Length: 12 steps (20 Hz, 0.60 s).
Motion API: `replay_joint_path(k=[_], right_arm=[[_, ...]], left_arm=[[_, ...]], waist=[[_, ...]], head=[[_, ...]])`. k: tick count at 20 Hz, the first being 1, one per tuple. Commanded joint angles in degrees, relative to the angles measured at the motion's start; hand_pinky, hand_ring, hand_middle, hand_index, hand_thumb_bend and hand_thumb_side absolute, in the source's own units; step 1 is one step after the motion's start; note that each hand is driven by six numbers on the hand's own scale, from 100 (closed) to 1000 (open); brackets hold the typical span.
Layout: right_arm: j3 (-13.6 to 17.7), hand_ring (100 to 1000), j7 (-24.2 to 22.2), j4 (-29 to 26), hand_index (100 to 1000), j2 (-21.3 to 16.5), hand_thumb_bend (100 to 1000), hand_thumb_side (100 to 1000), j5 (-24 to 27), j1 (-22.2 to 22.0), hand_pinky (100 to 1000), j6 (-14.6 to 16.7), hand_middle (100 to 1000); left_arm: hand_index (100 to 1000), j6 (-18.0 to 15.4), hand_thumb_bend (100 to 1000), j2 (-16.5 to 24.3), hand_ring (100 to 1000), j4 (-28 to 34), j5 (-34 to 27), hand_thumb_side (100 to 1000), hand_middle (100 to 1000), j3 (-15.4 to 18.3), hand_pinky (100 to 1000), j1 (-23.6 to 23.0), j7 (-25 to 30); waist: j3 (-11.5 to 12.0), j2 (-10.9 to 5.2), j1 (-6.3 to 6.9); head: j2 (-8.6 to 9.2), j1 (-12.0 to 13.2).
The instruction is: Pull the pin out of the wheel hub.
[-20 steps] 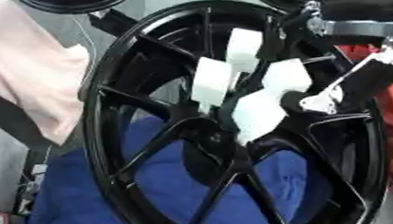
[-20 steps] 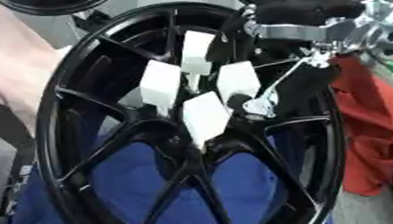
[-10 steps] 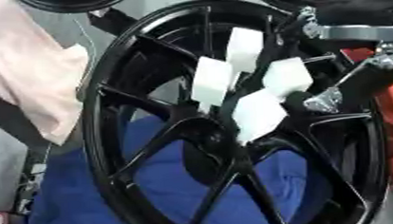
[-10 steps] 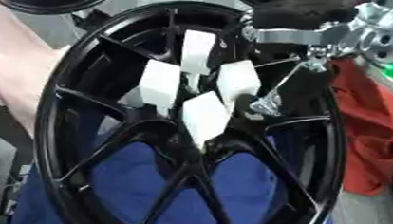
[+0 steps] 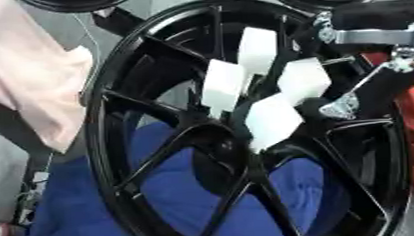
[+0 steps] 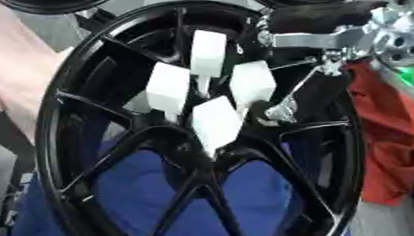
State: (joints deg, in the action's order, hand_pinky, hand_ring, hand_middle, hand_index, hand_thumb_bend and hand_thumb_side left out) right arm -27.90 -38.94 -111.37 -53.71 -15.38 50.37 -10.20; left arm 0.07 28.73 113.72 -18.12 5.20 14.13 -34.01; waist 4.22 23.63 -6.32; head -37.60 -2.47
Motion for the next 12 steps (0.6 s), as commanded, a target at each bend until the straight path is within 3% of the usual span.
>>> replay_joint_path(k=[1,12], right_arm=[[0.6,576,0.6,-0.1,713,-1.1,213,100,0.5,0.7,742,-0.1,580],[0.6,503,2.2,0.2,622,-1.2,100,100,2.7,0.4,715,-1.0,500]], left_arm=[[772,-0.1,155,0.8,720,0.9,0.4,795,660,0.5,727,0.3,0.0],[772,-0.2,155,0.7,721,0.9,0.7,794,660,0.6,730,0.3,0.0]], waist=[[0.0,-0.95,0.47],[-0.1,-1.12,0.58]], head=[[0.66,-0.1],[0.78,-0.2]])
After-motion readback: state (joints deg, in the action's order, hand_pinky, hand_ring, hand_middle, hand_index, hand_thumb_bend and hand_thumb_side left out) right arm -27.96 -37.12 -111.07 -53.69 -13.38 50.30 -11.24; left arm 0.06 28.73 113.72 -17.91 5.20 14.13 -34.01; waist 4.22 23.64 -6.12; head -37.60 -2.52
